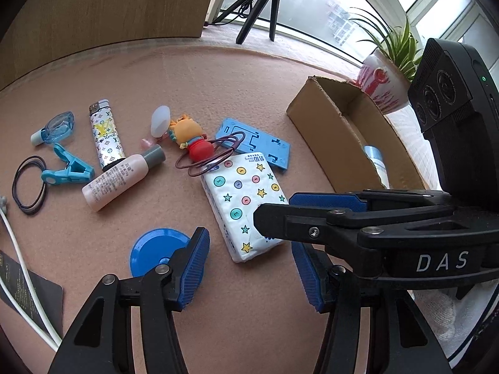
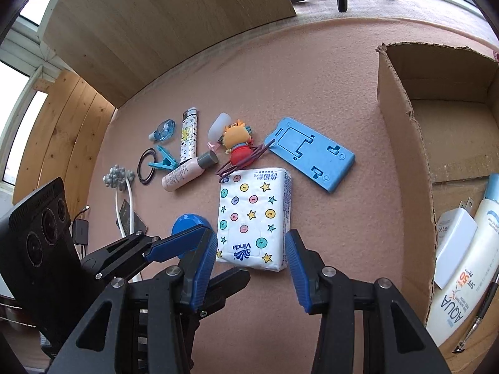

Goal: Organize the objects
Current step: 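Grasp the white Vinda tissue pack with the right gripper, then lower the tissue pack into the box and open the right gripper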

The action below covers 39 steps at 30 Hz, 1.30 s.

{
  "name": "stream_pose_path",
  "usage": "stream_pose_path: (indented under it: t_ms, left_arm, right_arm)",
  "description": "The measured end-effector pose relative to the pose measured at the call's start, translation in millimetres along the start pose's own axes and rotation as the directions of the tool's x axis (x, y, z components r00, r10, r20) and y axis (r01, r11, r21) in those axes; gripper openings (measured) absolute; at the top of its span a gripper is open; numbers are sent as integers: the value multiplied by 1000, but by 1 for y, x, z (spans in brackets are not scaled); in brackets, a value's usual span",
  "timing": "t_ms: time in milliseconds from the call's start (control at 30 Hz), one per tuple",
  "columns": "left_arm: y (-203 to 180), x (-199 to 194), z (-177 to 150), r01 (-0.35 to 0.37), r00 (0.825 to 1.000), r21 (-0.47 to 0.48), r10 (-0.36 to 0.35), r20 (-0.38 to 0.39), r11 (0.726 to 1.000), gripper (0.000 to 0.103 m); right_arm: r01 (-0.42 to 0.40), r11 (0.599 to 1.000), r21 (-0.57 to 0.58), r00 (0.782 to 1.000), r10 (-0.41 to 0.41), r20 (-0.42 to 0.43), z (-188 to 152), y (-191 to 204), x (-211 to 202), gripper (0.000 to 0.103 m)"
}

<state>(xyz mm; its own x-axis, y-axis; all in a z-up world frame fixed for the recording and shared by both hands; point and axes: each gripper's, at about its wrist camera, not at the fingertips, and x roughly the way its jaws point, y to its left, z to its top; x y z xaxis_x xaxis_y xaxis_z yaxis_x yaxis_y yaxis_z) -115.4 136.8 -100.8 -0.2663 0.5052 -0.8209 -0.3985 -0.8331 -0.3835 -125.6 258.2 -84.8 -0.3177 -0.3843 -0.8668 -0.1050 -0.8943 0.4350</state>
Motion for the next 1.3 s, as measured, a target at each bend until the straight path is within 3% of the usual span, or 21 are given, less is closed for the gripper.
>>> stream_pose_path:
  t_ms: [333,633,867,1300]
  left_arm:
    - [6,10,4,45,999,-47,-45,-9,998,57]
    - [1,1,-2,79,997,-74,-79,8,994,56]
    - [-21,-14,-10,106,994,-56,-104,27,993,54]
    - [-98,-34,3,142,987,91,-148,67,986,54]
  right_arm:
    - [16,1000,-14,999,-17,-44,6,1,18,42]
    - [20,1000,-18,999,-20,-27,3,3,10,41]
    - [-3,1000,14,1000,3,20,-13,-2,-14,41]
    - [14,999,49,985,-22,173,-42,-24,-89,41]
